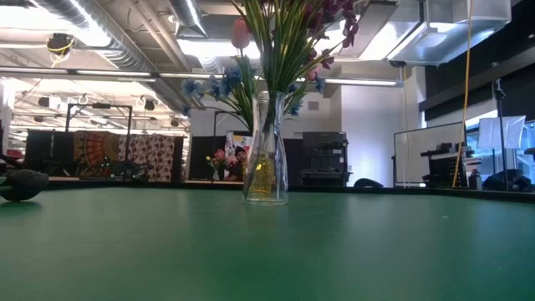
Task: Sort flowers into vase by color
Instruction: Put the right black flower into the transparent vase
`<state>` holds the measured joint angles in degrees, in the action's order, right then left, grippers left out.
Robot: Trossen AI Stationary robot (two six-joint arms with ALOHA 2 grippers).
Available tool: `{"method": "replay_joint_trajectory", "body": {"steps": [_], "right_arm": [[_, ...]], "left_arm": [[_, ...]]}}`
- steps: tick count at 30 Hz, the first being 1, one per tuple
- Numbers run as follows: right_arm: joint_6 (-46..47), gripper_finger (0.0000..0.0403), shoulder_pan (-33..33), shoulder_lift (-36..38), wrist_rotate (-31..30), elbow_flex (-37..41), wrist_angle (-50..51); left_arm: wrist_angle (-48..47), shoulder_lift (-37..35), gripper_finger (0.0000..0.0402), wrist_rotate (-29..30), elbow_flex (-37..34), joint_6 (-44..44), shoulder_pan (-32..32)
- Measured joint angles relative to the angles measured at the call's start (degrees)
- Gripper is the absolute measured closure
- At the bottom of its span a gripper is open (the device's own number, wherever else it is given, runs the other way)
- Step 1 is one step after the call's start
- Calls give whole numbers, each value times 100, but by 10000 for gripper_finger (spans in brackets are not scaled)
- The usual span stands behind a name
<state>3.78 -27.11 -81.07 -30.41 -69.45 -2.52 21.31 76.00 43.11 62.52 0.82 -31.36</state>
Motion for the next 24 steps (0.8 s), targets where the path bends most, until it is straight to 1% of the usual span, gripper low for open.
{"method": "replay_joint_trajectory", "body": {"steps": [2, 4, 8, 14, 16, 20, 22, 24], "right_arm": [[68, 197, -68, 175, -47, 0, 171], [90, 188, -130, 341, -212, 0, 255], [41, 185, -394, 660, -602, 0, 467], [26, 185, -787, 967, -1250, 0, 859], [45, 185, -917, 1009, -1518, 0, 975], [182, 185, -1134, 1024, -1933, 0, 1048], [183, 184, -1177, 1022, -1956, 0, 1051], [185, 184, -1198, 1022, -1958, 0, 1055]], "left_arm": [[-19, -148, 401, 62, 0, 119, -138], [-116, -320, 401, 276, 0, 240, -296], [-670, -721, 401, 872, 0, 258, -572], [-1471, -1289, 401, 1468, 0, 143, -912], [-1628, -1491, 401, 1864, 0, 229, -1087], [-1613, -1848, 401, 2966, 0, 614, -1360], [-1601, -1962, 401, 3259, 0, 726, -1355], [-1598, -2006, 401, 3313, 0, 806, -1300]]}}
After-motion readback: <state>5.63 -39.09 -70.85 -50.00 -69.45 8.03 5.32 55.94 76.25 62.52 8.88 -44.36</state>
